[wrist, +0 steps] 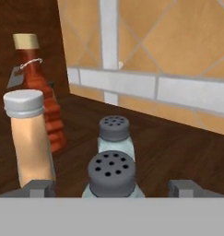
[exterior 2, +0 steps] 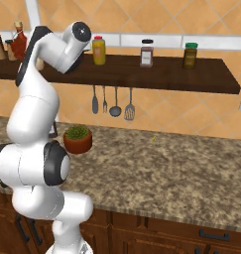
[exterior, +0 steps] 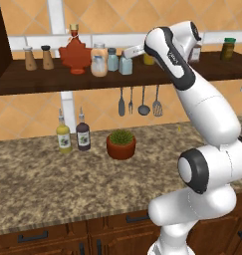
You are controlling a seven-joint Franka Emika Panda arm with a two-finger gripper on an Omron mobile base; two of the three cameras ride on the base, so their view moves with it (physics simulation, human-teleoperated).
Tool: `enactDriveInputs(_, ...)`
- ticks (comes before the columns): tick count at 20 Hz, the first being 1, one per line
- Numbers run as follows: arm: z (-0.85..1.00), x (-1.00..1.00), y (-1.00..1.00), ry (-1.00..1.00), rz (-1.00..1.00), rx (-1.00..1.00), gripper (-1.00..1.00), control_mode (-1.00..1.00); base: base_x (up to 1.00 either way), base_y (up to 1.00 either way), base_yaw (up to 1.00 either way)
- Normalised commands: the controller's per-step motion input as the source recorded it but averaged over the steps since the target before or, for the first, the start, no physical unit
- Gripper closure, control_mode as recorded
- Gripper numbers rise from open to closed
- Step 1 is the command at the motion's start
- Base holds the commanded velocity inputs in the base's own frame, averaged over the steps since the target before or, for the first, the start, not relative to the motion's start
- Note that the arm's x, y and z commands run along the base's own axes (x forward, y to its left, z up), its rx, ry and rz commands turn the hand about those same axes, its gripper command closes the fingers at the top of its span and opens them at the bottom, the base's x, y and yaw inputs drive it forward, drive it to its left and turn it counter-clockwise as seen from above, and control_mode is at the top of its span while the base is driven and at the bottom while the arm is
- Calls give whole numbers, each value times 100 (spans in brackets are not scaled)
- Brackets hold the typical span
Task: Put the shaker and condiment bottle from the counter next to their counterparts in the cabinet.
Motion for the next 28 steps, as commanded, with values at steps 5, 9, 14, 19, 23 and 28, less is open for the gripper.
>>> enactDriveInputs(5,57,-85,-16,0,0,0,-100,-100,0,0,0)
enactDriveInputs(9,38,-100,-49,-1,4,0,-100,-100,0,0,0)
enactDriveInputs(14,0,-100,-88,-13,9,0,-100,-100,0,0,0)
enactDriveInputs(19,-3,-100,-100,-21,12,1,-100,-100,0,0,0)
enactDriveInputs(23,2,-100,-100,-15,7,0,-100,-100,0,0,0)
enactDriveInputs(28,6,-100,-100,-17,4,0,-100,-100,0,0,0)
